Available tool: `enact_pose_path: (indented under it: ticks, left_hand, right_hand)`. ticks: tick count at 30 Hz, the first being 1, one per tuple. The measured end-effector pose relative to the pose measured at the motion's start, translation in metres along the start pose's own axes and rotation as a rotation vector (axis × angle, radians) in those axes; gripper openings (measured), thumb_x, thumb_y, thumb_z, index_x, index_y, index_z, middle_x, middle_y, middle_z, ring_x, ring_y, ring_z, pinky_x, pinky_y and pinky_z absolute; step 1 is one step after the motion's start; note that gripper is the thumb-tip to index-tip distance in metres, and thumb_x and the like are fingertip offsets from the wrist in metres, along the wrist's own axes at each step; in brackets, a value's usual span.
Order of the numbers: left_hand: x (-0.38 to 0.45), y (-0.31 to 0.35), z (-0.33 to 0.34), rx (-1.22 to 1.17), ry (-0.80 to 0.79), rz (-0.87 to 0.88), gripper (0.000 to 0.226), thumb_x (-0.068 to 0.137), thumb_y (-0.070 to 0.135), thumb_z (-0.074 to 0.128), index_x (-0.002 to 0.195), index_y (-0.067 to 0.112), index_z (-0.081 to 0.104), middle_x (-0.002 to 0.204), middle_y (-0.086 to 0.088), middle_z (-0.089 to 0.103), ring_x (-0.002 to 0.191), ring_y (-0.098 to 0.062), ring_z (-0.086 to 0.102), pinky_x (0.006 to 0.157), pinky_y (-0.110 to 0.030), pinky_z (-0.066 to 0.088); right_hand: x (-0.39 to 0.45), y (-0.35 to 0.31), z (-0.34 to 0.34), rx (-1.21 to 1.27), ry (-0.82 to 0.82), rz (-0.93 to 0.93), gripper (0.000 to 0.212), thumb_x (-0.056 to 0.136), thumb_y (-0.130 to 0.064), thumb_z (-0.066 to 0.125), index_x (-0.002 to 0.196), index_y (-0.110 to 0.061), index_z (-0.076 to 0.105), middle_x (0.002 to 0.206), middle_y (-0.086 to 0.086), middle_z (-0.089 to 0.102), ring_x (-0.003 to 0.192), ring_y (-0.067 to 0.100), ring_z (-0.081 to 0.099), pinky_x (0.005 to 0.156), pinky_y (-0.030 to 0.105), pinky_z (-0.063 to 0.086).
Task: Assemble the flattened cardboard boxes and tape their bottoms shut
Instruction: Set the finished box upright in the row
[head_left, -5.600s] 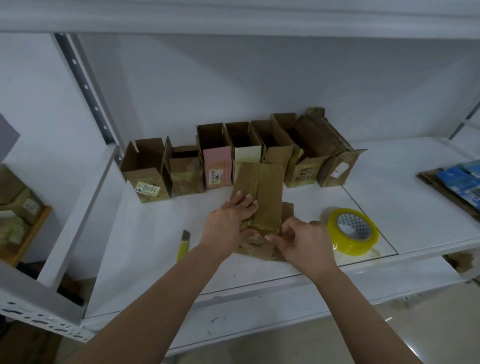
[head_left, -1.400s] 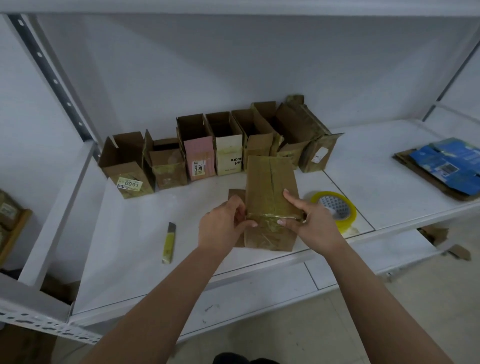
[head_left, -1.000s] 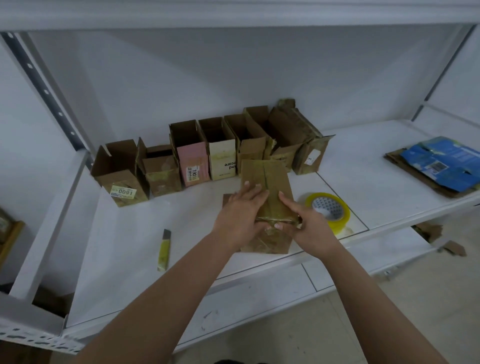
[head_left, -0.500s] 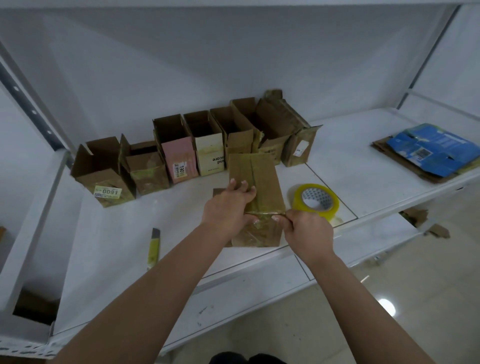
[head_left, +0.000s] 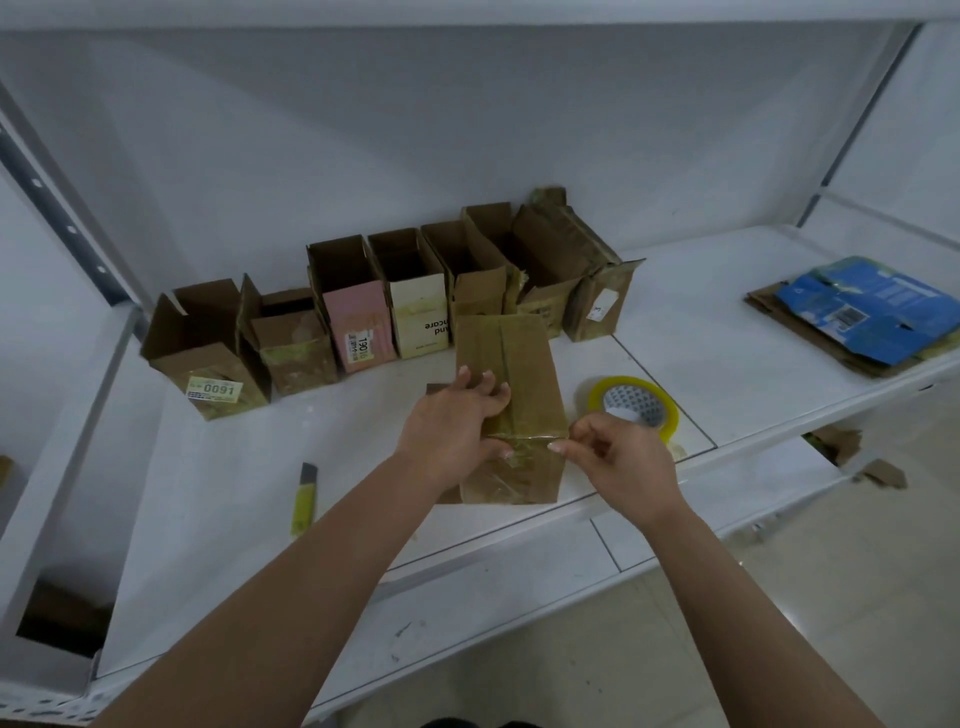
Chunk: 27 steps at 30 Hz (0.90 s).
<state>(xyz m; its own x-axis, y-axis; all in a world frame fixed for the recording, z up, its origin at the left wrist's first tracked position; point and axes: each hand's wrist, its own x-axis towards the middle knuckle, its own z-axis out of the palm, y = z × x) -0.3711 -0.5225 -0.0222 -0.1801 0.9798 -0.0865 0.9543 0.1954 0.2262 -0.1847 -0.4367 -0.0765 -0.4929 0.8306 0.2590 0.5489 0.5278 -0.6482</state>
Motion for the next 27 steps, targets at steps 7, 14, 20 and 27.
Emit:
enact_pose_path:
  ticks: [7,14,20,27]
  left_hand:
    - [0.001,0.000,-0.001,0.044,-0.010,0.002,0.073,0.092,0.044,0.059,0.153,0.028,0.022,0.162,0.005,0.013,0.150,-0.018,0.006,0.116,-0.041,0.024]
    - [0.000,0.002,-0.001,0.021,0.009,-0.011,0.074,0.091,0.043,0.061,0.153,0.026,0.024,0.162,0.002,0.015,0.150,-0.020,0.008,0.115,-0.040,0.024]
    - [-0.002,0.005,0.002,-0.002,0.018,-0.004,0.068,0.095,0.038,0.058,0.152,0.022,0.024,0.162,-0.001,0.014,0.150,-0.022,0.006,0.114,-0.039,0.026]
    - [-0.001,0.012,-0.012,-0.175,0.018,-0.047,0.071,0.085,0.059,0.060,0.142,0.023,0.037,0.146,-0.003,0.039,0.139,-0.025,0.032,0.107,-0.044,0.039]
  right_hand:
    - [0.007,0.000,0.002,-0.085,-0.024,-0.022,0.039,0.075,-0.055,0.072,0.062,-0.035,0.042,0.053,-0.013,0.049,0.055,0.013,0.051,0.051,0.027,0.039]
    - [0.010,-0.019,-0.008,-0.050,-0.063,0.005,0.059,0.073,-0.069,0.060,0.115,-0.026,0.059,0.094,-0.013,0.064,0.085,0.016,0.064,0.074,0.036,0.055]
    - [0.023,-0.038,-0.015,-0.390,-0.309,-0.172,0.052,0.092,-0.052,0.056,0.141,-0.039,0.046,0.157,-0.010,0.030,0.124,0.025,0.054,0.102,0.038,0.043]
    - [0.024,-0.031,-0.024,0.239,-0.230,0.094,0.040,0.101,-0.032,0.048,0.138,-0.017,0.054,0.149,-0.001,0.044,0.135,0.018,0.045,0.113,0.030,0.032]
